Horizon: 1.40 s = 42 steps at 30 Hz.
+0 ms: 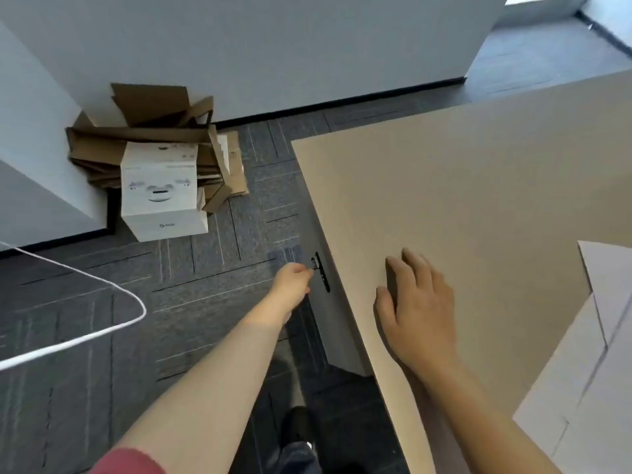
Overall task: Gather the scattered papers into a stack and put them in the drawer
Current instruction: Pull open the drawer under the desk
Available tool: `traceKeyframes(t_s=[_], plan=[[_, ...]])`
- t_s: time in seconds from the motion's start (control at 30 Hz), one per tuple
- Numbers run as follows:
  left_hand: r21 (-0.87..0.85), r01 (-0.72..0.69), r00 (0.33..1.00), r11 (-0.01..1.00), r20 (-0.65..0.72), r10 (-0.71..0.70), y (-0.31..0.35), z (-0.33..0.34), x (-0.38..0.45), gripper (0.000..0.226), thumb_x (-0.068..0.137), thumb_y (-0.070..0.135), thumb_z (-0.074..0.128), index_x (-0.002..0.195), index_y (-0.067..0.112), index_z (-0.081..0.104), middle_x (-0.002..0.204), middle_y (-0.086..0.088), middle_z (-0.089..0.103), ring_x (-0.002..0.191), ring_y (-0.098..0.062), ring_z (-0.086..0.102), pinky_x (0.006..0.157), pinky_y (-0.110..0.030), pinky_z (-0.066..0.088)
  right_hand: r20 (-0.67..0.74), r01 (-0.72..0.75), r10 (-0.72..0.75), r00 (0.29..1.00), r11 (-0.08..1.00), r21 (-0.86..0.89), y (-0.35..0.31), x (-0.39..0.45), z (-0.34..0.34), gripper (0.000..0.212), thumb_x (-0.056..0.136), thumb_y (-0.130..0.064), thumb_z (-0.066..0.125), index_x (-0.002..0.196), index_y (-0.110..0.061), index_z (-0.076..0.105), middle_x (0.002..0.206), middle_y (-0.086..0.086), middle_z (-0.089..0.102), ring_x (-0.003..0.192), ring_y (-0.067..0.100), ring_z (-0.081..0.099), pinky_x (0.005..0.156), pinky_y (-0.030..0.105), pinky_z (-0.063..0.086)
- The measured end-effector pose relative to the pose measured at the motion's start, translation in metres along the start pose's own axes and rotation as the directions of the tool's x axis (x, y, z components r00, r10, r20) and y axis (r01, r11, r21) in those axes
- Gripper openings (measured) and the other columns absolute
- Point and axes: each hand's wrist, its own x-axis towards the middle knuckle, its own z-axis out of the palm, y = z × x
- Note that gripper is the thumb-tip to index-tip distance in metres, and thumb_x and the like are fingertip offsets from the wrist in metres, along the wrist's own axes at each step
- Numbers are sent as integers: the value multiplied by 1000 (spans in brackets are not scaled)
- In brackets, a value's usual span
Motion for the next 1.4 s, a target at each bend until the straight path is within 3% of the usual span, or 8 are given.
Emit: traceKeyframes(t_s=[0.13, 0.27, 0.43, 0.9, 1.13, 1.23, 1.33, 1.4], plan=[[-38, 23, 998, 999, -52, -25, -6, 14, 36, 23, 94, 7, 33, 79, 12, 50, 79, -5, 49, 62, -13, 43, 53, -25, 33, -93, -3, 3, 996, 1000, -6, 1, 5, 6, 54, 79, -33, 33, 122, -8, 56, 134, 16, 54, 127, 37, 45, 101, 48, 36], [-84, 41, 998, 996, -49, -45, -16, 28, 60, 31, 95, 9, 32, 115, -1, 53, 96, -14, 54, 56, -12, 43, 36, -18, 35, -116, 0, 1, 993, 1000, 3, 0, 5, 8, 54, 79, -33, 34, 122, -9, 55, 135, 15, 53, 128, 36, 44, 102, 47, 34], [-106, 6, 984, 994, -176, -24, -23, 34, 80, 33, 93, 16, 42, 60, 14, 40, 65, -7, 50, 73, -25, 51, 66, -32, 39, -122, -1, 2, 992, 1000, 8, 3, 4, 9, 54, 78, -34, 33, 122, -11, 54, 136, 13, 51, 128, 33, 41, 102, 44, 30], [-128, -91, 965, 988, -254, 56, -34, 33, 72, 39, 93, 15, 37, 55, 16, 30, 59, -3, 37, 67, -20, 38, 67, -31, 30, -67, 11, -10, 998, 1000, 16, 1, 5, 5, 59, 78, -39, 29, 126, -12, 50, 141, 11, 45, 133, 30, 33, 108, 44, 25], [-270, -54, 914, 961, -402, -61, -60, -21, 61, 41, 95, 20, 41, 55, 13, 33, 60, -4, 41, 68, -21, 43, 70, -32, 35, -39, 1, -1, 999, 1000, 9, -1, 3, 3, 55, 82, -33, 34, 129, -8, 48, 143, 15, 42, 135, 34, 31, 109, 47, 25], [-321, -55, 906, 946, -413, -88, -59, -39, 39, 44, 96, 21, 36, 53, 13, 33, 58, -5, 38, 55, -19, 37, 54, -28, 27, -4, -6, 6, 1000, 1000, 10, -5, 2, 1, 54, 83, -27, 35, 132, -6, 45, 146, 17, 38, 138, 35, 27, 112, 47, 20], [-234, -140, 898, 962, -439, 24, -54, -36, -2, 19, 94, 20, 43, 83, 7, 50, 76, -5, 50, 74, -21, 47, 56, -29, 29, 47, 7, -7, 999, 1000, -12, -12, -2, -1, 56, 82, -27, 33, 133, -5, 43, 147, 19, 36, 140, 37, 24, 114, 47, 16], [-24, -174, 898, 984, -415, 149, -62, -24, -28, 37, 89, 11, 51, 124, 3, 45, 116, -10, 55, 110, -25, 51, 85, -27, 41, 52, 41, -40, 998, 999, -17, -17, -6, -2, 51, 84, -23, 37, 130, -4, 47, 145, 22, 39, 137, 40, 28, 112, 50, 19]])
